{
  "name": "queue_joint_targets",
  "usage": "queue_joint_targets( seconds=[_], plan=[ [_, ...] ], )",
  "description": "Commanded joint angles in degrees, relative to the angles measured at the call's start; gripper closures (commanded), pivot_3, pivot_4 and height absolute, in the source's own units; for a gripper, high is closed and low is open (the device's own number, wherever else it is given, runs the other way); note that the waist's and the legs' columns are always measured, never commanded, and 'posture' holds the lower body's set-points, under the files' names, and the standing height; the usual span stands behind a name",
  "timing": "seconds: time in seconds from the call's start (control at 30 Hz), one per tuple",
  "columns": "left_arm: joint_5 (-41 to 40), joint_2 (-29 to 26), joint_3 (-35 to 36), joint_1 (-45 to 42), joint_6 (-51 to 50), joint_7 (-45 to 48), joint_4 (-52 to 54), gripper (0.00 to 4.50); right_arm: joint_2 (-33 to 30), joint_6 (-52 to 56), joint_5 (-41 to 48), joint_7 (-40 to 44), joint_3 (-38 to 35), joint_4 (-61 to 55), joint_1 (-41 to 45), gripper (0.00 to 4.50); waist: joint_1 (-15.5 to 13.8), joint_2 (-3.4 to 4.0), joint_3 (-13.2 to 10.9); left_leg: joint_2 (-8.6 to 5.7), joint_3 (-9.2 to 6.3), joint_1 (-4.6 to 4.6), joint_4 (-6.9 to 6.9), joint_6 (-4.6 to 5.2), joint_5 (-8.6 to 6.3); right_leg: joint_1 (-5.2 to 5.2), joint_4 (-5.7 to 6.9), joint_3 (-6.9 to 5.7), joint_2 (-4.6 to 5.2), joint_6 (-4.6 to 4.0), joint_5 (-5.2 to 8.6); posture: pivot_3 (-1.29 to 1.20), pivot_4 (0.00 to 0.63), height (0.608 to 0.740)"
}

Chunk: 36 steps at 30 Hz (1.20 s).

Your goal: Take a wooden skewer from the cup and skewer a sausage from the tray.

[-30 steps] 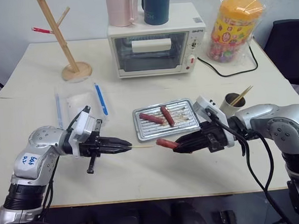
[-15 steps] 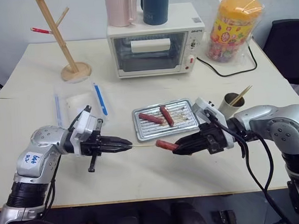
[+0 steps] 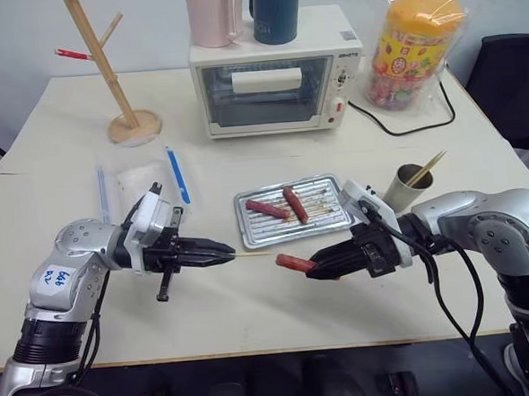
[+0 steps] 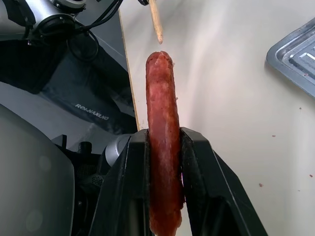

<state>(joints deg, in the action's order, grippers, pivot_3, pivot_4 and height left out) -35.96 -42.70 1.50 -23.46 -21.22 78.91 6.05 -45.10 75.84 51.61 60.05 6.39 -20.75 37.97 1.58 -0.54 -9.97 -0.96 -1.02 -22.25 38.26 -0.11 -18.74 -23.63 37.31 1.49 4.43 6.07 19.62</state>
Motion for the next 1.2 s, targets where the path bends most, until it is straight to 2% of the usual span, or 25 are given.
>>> queue_joint_targets(
  seconds=[0.03, 1.2],
  plan=[
    [-0.75, -1.15, 1.30, 0.17, -0.55, 0.62, 1.26, 4.50, -0.56, -0.86, 0.81, 0.09, -0.71, -0.61, 0.03, 3.61, 0.00, 0.00, 0.00, 0.00, 0.00, 0.00, 0.00, 0.00, 0.00, 0.00, 0.00, 0.00, 0.00, 0.00, 0.00, 0.00, 0.150, 0.740],
    [-0.05, -0.35, -1.03, 0.13, -0.38, 2.46, 1.92, 4.50, -0.93, -3.68, -1.38, 2.27, 2.35, 0.77, 0.86, 3.61, -0.01, 0.00, 0.00, 0.00, 0.00, 0.00, 0.03, 0.00, 0.00, 0.00, 0.04, 0.00, 0.00, 0.00, 0.00, 0.00, 0.150, 0.740]
  ],
)
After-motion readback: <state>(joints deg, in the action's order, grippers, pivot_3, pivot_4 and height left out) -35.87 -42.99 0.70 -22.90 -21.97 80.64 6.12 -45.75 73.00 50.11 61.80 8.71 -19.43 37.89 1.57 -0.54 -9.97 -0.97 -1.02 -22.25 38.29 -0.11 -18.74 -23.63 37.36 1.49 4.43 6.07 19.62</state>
